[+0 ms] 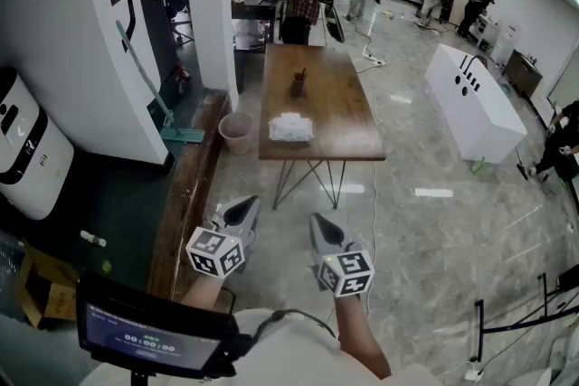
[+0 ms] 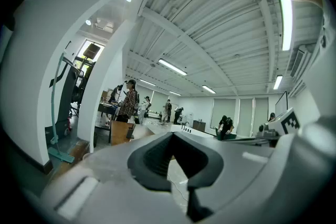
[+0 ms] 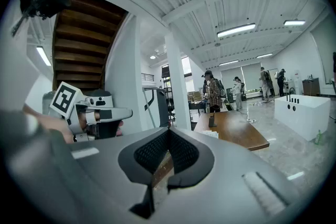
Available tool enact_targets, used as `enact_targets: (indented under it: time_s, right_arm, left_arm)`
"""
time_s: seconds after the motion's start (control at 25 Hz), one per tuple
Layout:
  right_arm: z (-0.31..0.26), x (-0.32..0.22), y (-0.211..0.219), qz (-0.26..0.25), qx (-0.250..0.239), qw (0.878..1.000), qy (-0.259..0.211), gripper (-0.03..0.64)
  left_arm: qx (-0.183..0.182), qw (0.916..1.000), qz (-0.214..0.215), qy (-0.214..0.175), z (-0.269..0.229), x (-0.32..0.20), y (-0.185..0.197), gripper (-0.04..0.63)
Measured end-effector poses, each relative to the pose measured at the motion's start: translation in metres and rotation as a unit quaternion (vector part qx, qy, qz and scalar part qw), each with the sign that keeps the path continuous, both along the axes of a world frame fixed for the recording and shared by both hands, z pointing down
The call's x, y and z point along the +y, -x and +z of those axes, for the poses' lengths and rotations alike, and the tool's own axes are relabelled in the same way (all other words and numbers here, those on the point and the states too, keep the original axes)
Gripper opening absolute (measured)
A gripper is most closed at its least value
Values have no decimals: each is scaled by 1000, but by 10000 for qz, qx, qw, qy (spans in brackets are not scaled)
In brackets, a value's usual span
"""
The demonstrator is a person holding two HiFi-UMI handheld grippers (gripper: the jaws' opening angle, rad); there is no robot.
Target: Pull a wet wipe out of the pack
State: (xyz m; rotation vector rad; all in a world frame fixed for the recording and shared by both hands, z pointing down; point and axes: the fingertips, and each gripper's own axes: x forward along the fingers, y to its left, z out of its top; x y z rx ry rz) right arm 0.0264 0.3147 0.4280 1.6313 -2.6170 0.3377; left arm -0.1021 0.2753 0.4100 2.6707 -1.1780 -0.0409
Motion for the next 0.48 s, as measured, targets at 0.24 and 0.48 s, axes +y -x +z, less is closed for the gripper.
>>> enact_targets:
  time_s: [0.24, 0.48]
  right_arm:
    - [-7, -25, 3, 109, -6, 9998, -193, 6]
    - [-31, -54, -9, -35, -177, 9990, -417, 8]
  left_arm:
    - [-256, 9994, -47, -237, -10, -25, 3, 2]
    - [-195, 9988, 5, -452, -34, -43, -19, 3]
